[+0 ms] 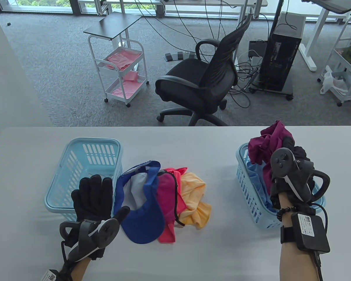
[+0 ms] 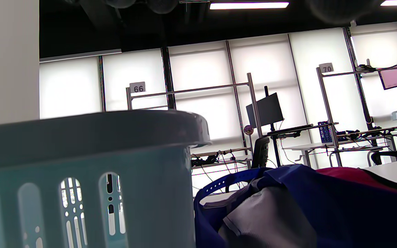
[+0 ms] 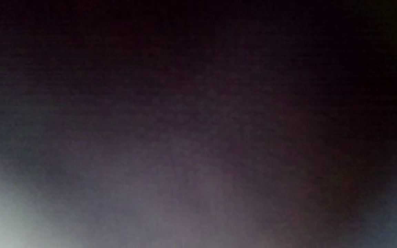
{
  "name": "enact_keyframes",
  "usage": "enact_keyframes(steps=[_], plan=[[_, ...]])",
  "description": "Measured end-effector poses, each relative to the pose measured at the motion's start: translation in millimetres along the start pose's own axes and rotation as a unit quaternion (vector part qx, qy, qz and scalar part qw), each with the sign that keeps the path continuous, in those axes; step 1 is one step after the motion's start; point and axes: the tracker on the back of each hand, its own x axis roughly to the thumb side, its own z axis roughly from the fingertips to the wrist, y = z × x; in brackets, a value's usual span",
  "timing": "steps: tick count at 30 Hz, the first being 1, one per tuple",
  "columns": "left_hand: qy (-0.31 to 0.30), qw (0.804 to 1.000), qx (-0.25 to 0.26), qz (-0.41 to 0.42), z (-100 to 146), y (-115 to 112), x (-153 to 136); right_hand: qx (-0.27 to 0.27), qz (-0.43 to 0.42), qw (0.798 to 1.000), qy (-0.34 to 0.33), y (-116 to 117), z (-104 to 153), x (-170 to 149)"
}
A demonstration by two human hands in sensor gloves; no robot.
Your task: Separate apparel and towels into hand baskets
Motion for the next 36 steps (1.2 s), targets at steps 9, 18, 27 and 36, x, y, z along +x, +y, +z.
enact_keyframes(steps=[9,18,27,36], plan=[[0.000,1.000,-0.003,-0.002,-0.4,-0.2,0.7,0.044,0.031,0.998,0.014,31.3,-7.1,-9.8],[0.000,1.000,-0.004,-0.002,-0.6,-0.1,0.8,0.139,0.084,0.987,0.006,54.6,-14.1,-8.1],[0.000,1.000,-0.004,-0.002,-0.6,-0.1,0.8,0.260,0.113,0.959,-0.004,77.9,-22.2,-2.0],[0.000,1.000,-0.004,-0.002,-0.6,-0.1,0.8,0.333,0.131,0.934,-0.020,98.5,-27.0,5.1]])
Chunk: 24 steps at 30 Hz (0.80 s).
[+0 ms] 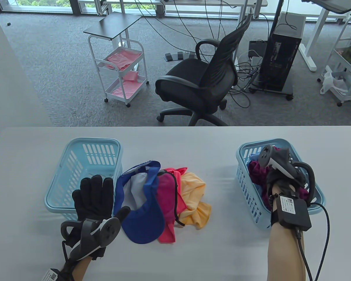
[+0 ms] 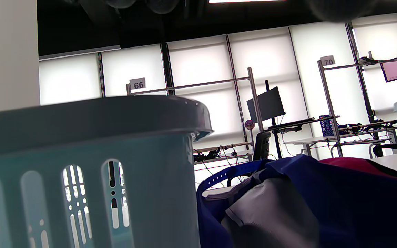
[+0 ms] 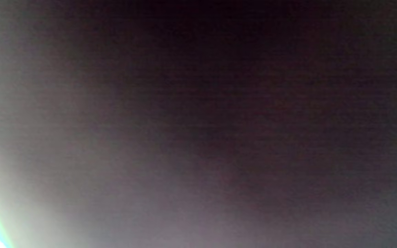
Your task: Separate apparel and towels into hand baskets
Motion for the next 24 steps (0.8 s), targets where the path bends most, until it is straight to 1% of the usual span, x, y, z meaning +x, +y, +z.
enact_keyframes(steps=[7,10,13,18,22,24], plan=[[0.002,1.000,-0.007,-0.005,-1.2,0.2,1.1,0.053,0.011,0.999,-0.009,10.7,-12.5,4.7],[0.003,1.000,-0.008,-0.005,-1.4,0.3,0.9,0.062,0.020,0.998,-0.012,12.7,-14.2,7.1],[0.003,1.000,-0.008,-0.005,-1.6,0.3,0.9,0.060,0.017,0.998,-0.011,11.6,-13.4,6.3],[0.003,1.000,-0.009,-0.005,-1.9,0.0,0.7,0.060,-0.002,0.998,-0.013,2.0,-6.2,1.4],[0.003,1.000,-0.009,-0.003,-2.1,-0.2,0.6,0.032,-0.029,0.999,-0.018,-13.1,4.2,-6.2],[0.003,1.000,-0.008,-0.003,-2.0,0.1,0.6,0.028,-0.038,0.999,-0.021,-20.1,9.5,-9.7]])
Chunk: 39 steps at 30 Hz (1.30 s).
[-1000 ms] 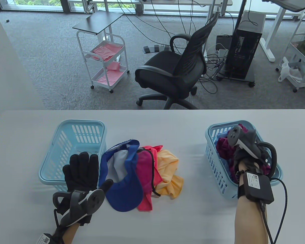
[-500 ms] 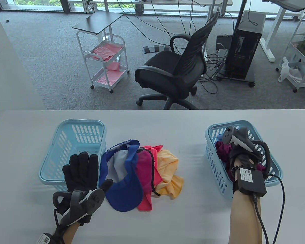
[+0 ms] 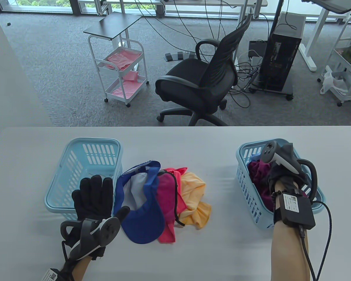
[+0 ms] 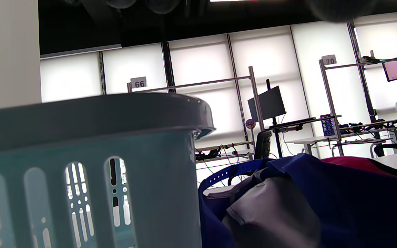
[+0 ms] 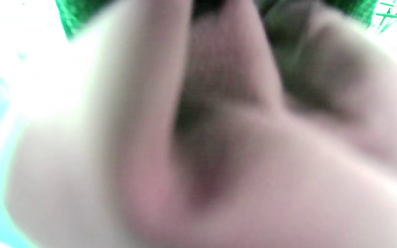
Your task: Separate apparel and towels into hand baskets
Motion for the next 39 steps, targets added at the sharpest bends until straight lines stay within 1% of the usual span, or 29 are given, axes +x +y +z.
enact_keyframes(steps=[4,11,13,15,18,21,24,26,30,36,38,39], plan=[[0.001,1.000,0.001,0.001,0.2,0.3,-0.6,-0.021,-0.007,1.000,-0.009,-13.3,12.9,-1.9],[0.005,1.000,0.003,0.006,0.9,1.5,-2.8,-0.069,-0.010,0.997,-0.036,-34.9,39.5,8.8],[0.006,1.000,0.005,0.007,1.3,2.6,-3.3,-0.085,-0.011,0.995,-0.044,-39.8,47.9,14.1],[0.006,1.000,0.008,0.008,1.7,3.8,-3.9,-0.117,-0.016,0.991,-0.058,-43.9,57.2,20.9],[0.007,1.000,0.010,0.010,1.8,4.9,-4.8,-0.158,-0.032,0.983,-0.087,-48.1,75.5,37.0],[0.006,1.000,0.011,0.011,1.8,5.0,-5.2,-0.185,-0.053,0.974,-0.116,-48.7,92.6,53.9],[0.005,1.000,0.011,0.013,1.8,4.6,-5.0,-0.211,-0.091,0.962,-0.148,-44.6,110.3,74.4],[0.005,1.000,0.011,0.013,1.9,4.3,-4.8,-0.222,-0.117,0.952,-0.176,-37.0,122.6,93.3],[0.003,1.000,0.011,0.014,2.0,4.1,-4.4,-0.233,-0.132,0.940,-0.213,-20.0,138.3,127.1],[0.002,1.000,0.014,0.015,2.3,4.1,-4.3,-0.249,-0.165,0.918,-0.260,8.7,151.7,172.9],[0.002,1.000,0.014,0.015,2.3,3.9,-4.4,-0.244,-0.181,0.914,-0.270,19.3,153.5,186.0],[0.002,1.000,0.013,0.015,2.2,3.6,-4.3,-0.232,-0.192,0.913,-0.276,27.5,153.6,195.4]])
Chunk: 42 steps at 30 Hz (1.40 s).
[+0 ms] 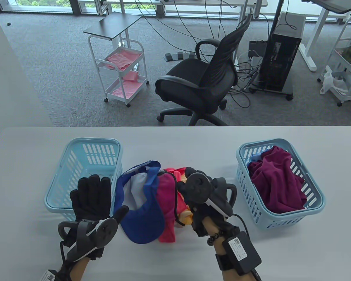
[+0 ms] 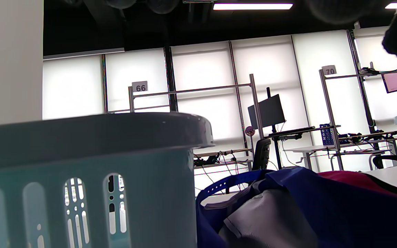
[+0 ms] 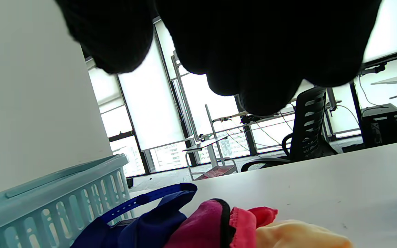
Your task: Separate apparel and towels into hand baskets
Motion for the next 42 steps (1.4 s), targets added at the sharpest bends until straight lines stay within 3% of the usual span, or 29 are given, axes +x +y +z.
enact_keyframes(steps=[6,13,22,32,42], plan=[[0.000,1.000,-0.001,-0.001,0.3,0.3,0.5,0.031,-0.036,0.999,0.003,48.9,-0.1,17.0],[0.001,1.000,-0.002,-0.003,0.3,0.0,0.8,0.068,0.003,0.997,0.021,108.0,4.2,16.9],[0.000,1.000,-0.001,-0.005,0.4,0.1,1.3,0.112,0.049,0.992,0.014,143.2,10.8,19.9],[-0.003,1.000,0.003,-0.002,0.8,0.6,2.2,0.097,0.035,0.994,0.039,146.9,10.6,13.8],[-0.003,1.000,-0.003,-0.004,0.8,-0.7,3.7,0.053,-0.034,0.995,0.082,133.6,10.4,1.4]])
